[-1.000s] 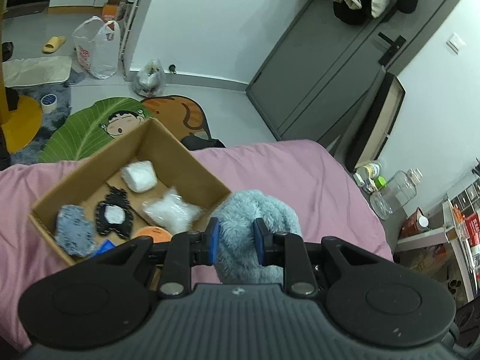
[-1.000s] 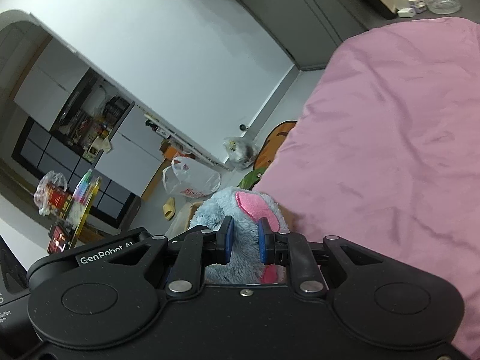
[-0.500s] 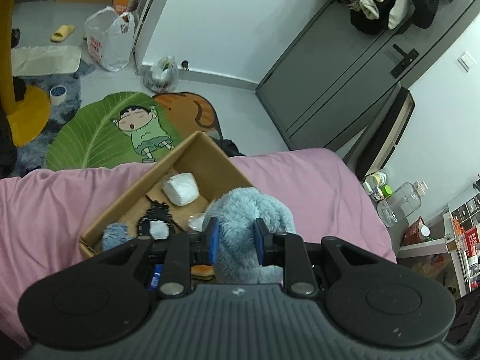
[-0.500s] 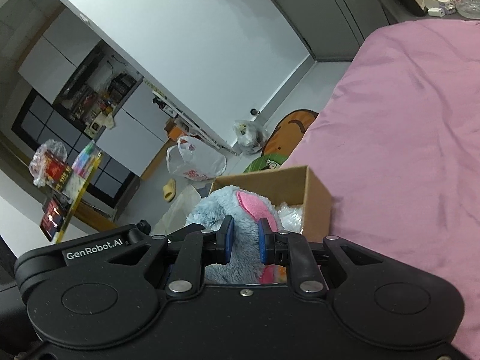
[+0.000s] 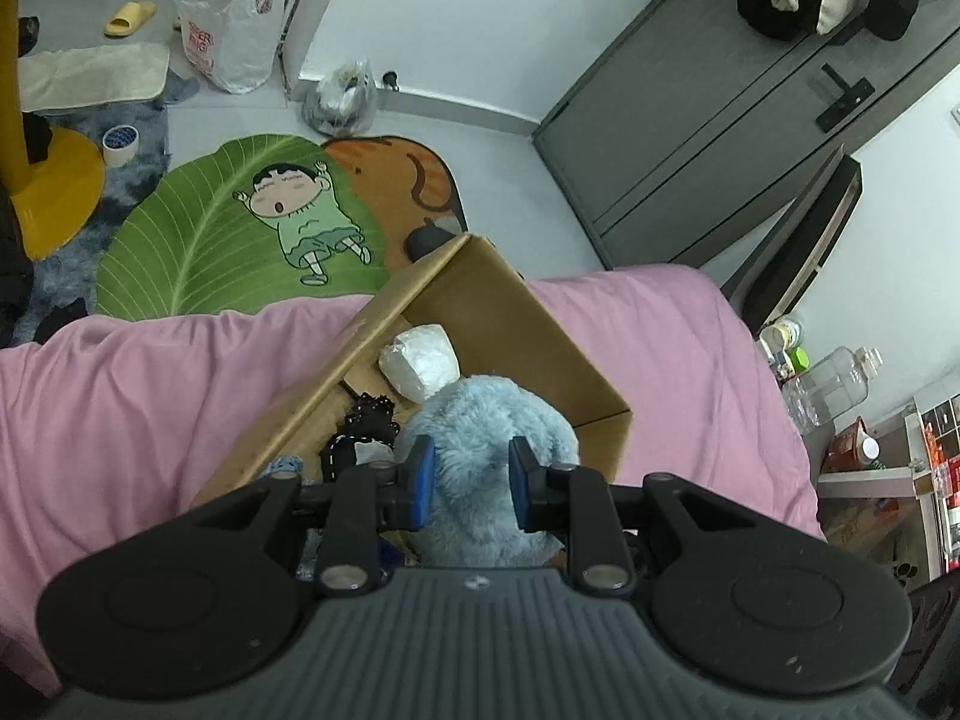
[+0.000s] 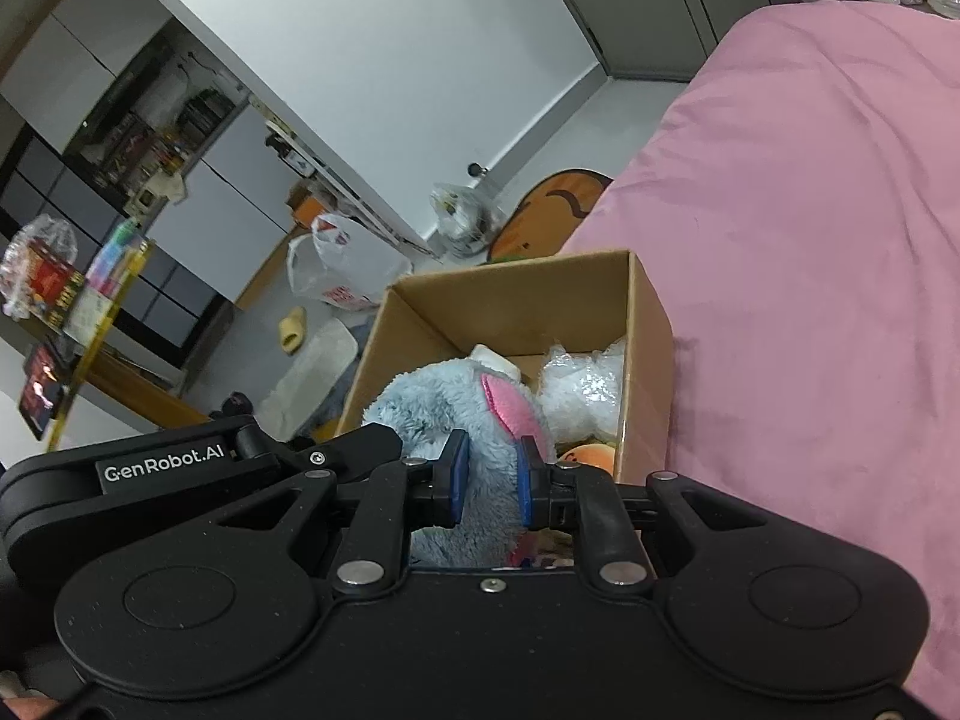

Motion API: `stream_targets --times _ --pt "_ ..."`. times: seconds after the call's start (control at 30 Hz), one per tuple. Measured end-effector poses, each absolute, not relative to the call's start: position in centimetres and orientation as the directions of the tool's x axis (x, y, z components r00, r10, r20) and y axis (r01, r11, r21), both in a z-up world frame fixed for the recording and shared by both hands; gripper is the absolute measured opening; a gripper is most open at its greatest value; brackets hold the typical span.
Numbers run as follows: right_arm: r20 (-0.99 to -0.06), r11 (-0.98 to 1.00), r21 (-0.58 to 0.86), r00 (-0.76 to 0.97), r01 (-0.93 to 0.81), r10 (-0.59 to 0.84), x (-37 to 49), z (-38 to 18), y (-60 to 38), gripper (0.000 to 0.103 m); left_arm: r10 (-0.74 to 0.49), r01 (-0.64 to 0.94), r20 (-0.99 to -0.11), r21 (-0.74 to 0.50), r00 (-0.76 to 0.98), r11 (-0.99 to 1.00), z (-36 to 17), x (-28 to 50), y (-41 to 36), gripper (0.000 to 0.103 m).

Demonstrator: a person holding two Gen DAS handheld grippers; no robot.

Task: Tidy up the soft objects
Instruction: 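Carry the grey fluffy plush into the box and open both tools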

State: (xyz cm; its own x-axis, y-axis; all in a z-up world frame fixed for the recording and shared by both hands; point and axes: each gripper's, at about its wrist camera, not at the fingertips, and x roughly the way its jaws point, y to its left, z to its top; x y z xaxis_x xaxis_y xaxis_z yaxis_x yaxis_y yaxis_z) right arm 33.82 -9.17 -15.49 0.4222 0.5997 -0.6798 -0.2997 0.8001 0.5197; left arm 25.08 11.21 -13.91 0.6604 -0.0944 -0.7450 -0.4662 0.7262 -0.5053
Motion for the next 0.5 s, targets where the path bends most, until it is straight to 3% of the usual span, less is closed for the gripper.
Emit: stream_targets --times 0.3,0.5 --pt "-0.715 0.821 0.473 0.404 -0.32 0.57 34.0 -15.7 -7.7 0.022 -0.109 -0.461 -0.769 -0.483 0.63 0.744 -14.2 26.1 12.0 0.024" --pt "-0.715 0.824 0.465 0.412 -0.322 0.565 33.8 -15.3 -8.2 0.024 -0.069 -0.475 -0.793 -0.429 0.605 0.769 -13.4 25.7 12.4 0.033"
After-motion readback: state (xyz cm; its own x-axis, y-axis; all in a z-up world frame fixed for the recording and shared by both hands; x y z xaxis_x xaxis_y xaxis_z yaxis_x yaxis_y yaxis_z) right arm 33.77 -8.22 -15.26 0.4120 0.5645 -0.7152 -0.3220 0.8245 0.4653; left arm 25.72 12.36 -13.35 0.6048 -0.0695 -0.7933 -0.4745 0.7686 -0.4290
